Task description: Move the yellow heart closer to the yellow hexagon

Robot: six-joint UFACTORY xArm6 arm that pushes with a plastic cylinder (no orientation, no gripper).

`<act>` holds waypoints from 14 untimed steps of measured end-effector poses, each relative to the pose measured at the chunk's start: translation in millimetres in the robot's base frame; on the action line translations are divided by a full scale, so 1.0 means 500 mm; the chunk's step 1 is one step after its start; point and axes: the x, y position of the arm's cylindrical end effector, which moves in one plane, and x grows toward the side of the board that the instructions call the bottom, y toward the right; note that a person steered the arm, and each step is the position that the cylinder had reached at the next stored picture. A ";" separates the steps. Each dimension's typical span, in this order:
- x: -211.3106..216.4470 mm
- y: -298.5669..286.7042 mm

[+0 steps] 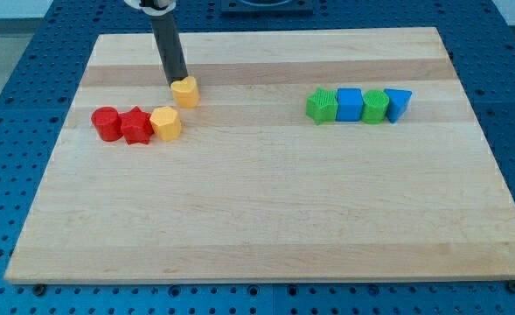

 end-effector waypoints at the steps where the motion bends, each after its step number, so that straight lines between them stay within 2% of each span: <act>1: -0.005 0.021; 5: 0.049 0.077; 9: 0.110 0.085; 14: 0.115 0.080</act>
